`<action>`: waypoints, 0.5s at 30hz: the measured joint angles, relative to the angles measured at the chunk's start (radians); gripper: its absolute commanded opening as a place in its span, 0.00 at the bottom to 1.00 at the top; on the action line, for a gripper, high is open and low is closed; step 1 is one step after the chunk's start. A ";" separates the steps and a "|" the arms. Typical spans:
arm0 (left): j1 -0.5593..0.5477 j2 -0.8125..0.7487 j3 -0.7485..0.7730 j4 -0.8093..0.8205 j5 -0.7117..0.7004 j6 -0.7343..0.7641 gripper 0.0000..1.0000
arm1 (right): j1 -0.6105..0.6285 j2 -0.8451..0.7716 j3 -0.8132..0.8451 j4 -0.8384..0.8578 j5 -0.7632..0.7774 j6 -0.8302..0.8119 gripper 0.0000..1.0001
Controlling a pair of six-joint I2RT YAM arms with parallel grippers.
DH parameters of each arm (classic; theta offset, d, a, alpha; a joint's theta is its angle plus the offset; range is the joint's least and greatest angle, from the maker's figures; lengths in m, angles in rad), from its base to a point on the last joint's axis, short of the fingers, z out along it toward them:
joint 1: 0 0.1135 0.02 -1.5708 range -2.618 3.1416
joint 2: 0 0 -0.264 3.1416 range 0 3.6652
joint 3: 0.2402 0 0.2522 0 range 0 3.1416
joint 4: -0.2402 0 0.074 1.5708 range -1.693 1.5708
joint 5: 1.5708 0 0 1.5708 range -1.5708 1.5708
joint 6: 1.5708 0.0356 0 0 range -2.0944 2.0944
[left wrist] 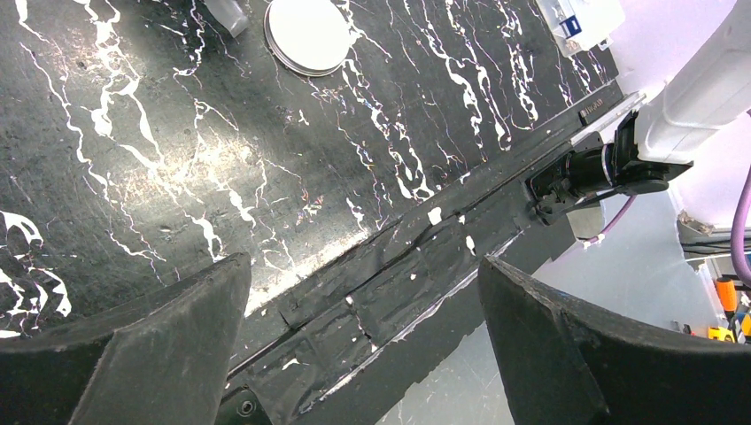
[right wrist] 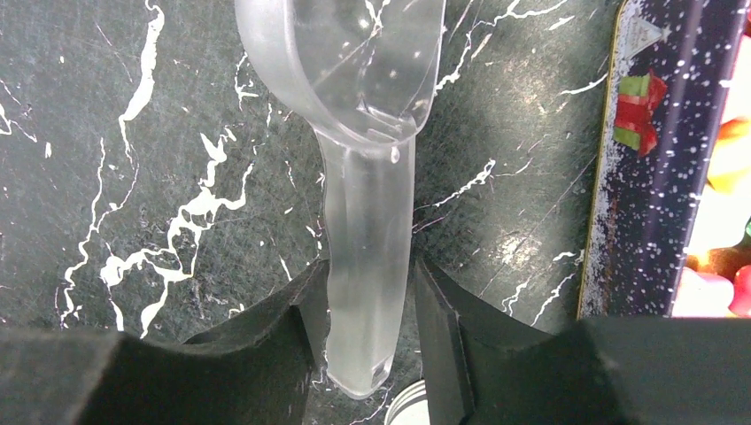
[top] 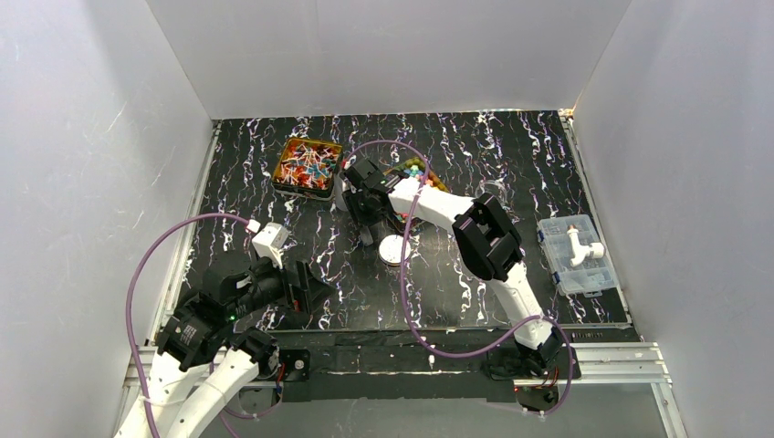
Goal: Pack the candies
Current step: Pick up the spatula from the center of the board.
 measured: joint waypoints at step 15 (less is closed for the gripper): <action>0.000 0.000 -0.002 0.004 0.001 0.000 0.99 | -0.001 -0.008 -0.028 0.034 -0.011 0.005 0.23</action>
